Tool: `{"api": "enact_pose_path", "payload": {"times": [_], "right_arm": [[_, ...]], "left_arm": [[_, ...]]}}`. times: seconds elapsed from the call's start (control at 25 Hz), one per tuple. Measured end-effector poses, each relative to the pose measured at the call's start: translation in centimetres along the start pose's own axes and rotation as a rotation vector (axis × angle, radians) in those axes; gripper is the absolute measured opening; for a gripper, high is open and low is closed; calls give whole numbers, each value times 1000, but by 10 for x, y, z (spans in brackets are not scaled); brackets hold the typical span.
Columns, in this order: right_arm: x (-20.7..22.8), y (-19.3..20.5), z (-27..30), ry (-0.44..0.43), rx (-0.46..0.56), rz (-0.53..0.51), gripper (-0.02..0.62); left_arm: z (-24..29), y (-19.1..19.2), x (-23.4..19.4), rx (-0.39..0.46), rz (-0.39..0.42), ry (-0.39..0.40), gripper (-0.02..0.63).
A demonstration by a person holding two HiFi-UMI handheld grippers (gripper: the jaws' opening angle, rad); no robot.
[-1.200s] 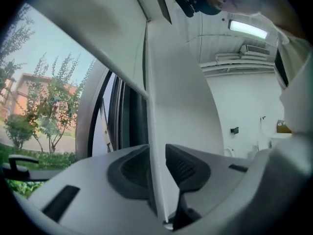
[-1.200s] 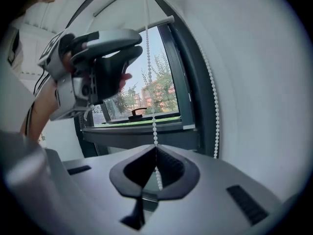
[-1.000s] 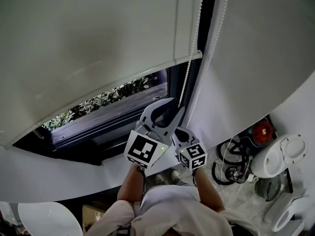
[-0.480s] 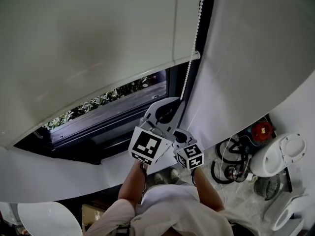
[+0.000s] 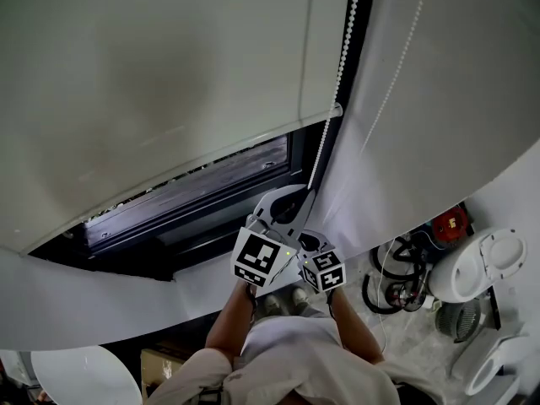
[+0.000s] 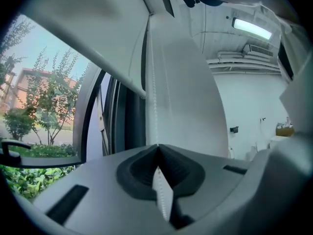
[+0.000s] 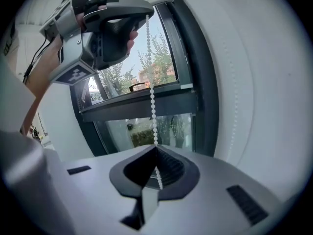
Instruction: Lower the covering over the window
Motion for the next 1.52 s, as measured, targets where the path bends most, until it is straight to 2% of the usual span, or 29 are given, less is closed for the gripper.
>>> {"api": "enact_pose_path", "payload": {"times": [0.52,1.08,1.32,1.52], "right_arm": [[8,57,3,15,-127,48,-3],[-1,100,2,-1,-237,79,-3],[-5,89,-4,-2,-214,62,-2],[-6,48,-18,18,-118,11,7]], "left_arm": [[-9,64,1,-108,-55,-15,14],[-18,113,0,-174,-102,-41,14],[-22,132,5,-207,-106,-43,14],[-31,149,4,-233,-118,-60,14]]}}
Point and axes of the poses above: the fingertips, and each gripper's own axes: z forward along the fingers, x to its right, y out of its underside, the point moved 2 cm from there along -z, backward along the fingers, and after that the axes turned 10 degrees about x, right-handed, at the moved point
